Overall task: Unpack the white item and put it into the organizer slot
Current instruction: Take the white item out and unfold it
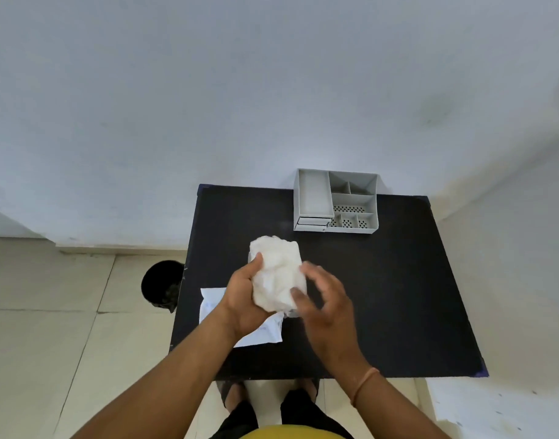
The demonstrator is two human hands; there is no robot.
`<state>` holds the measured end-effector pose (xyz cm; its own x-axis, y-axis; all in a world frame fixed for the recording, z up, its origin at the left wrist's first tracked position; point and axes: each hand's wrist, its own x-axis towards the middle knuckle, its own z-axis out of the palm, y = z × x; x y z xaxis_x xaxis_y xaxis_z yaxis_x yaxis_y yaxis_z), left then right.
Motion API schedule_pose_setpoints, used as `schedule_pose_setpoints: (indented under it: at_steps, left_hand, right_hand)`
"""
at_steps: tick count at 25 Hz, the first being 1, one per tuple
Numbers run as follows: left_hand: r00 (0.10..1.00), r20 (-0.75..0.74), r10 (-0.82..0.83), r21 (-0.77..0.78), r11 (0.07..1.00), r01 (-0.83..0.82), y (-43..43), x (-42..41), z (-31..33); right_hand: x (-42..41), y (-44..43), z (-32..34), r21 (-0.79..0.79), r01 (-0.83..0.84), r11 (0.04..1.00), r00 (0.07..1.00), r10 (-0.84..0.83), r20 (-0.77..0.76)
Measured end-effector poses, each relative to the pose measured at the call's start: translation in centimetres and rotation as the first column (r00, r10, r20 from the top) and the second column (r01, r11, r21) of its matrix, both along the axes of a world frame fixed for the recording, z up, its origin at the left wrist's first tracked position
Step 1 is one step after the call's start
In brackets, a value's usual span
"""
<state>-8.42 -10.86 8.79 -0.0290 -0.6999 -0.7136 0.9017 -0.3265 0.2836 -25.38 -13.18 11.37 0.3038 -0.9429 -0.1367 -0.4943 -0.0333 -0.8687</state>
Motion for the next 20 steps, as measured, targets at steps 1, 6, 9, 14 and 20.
schedule_pose_setpoints:
  at_steps: [1, 6, 9, 14, 20]
  left_hand:
    - [1.0, -0.009, -0.02, -0.018, 1.0, 0.02, 0.2, 0.8, 0.0]
    - [0.965, 0.139, -0.223, -0.039, 0.972, 0.231, 0.6, 0.9, 1.4]
    - [0.872, 0.409, -0.269, 0.007, 0.956, 0.292, 0.1, -0.1, 1.4]
    - [0.842, 0.435, -0.32, 0.108, 0.946, 0.304, -0.8, 0.3, 1.2]
    - [0.945, 0.235, -0.229, 0.211, 0.961, 0.18, -2.0, 1.1, 1.4]
  right_hand:
    - [-0.2, -0.6, 0.7, 0.079, 0.13, 0.988, 0.988, -0.136, 0.07]
    - [-0.3, -3.1, 1.4, 0.735, -0.052, 0.676, 0.915, -0.262, 0.307]
    - [0.3, -2.6, 1.1, 0.663, 0.072, 0.745, 0.948, -0.258, 0.188]
    - [-0.6, -2.7, 0.5, 0.673, 0.041, 0.738, 0.902, -0.317, 0.292]
    - [-3.8, -2.0, 0.9, 0.599, -0.182, 0.779, 0.928, -0.066, 0.368]
